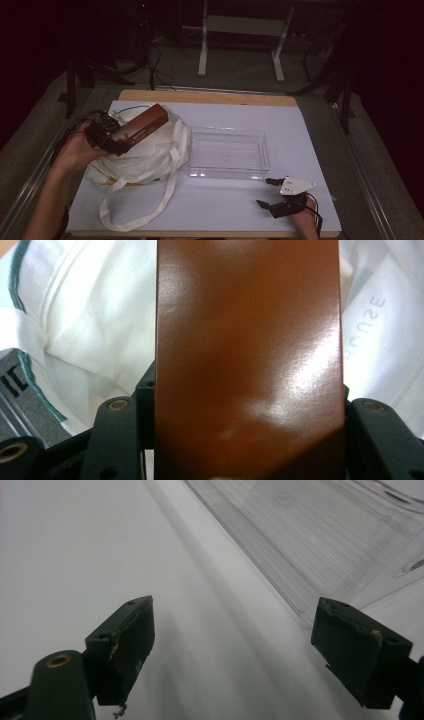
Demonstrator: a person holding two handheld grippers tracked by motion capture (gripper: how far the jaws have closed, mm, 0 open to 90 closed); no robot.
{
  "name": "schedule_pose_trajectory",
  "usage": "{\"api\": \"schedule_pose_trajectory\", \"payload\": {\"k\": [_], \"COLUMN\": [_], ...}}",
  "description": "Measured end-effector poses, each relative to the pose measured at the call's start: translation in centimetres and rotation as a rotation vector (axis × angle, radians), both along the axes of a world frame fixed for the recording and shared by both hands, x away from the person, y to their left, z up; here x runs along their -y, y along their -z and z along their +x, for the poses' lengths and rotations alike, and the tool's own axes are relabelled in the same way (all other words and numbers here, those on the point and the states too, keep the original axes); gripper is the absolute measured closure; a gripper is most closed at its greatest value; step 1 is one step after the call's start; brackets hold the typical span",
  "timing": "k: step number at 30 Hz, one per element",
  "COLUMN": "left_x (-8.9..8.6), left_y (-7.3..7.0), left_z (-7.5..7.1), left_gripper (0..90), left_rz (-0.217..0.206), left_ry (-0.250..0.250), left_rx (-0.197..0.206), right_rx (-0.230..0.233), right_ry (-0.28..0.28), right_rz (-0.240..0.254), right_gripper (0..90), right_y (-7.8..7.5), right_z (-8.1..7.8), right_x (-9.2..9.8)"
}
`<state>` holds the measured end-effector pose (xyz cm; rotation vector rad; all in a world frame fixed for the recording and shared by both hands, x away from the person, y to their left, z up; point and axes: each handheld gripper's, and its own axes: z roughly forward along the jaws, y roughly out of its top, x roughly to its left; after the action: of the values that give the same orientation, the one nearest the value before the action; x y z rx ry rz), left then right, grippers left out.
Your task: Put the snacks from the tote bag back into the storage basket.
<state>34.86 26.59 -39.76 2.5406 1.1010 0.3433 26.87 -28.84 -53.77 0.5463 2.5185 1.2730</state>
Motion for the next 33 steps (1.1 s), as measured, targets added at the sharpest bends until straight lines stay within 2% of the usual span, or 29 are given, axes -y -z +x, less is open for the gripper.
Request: {"api": "schedule_pose_trajectory", "payload": {"k": [17, 25, 33], "left_x": [1.2, 2.3, 3.4], "left_y": [-1.4, -2.2, -2.6], "left_z": [-0.3, -0.3, -0.1], "left_gripper": [43.8, 43.8, 43.9], "left_rz": [0.002, -0.009, -0.001], "left_ry": [0.063, 0.117, 0.152], "left_rx": [0.023, 0.04, 0.048], "right_rx": [0.0, 0.0, -0.001], "right_ry": [0.0, 0.0, -0.001], "right_rz": [0.0, 0.0, 0.001], "right_gripper": [17.5, 17.6, 17.5], "right_y": [0.0, 0.0, 0.0], "right_z": [0.0, 0.0, 0.0], "right_x": [0.0, 0.0, 0.0]}}
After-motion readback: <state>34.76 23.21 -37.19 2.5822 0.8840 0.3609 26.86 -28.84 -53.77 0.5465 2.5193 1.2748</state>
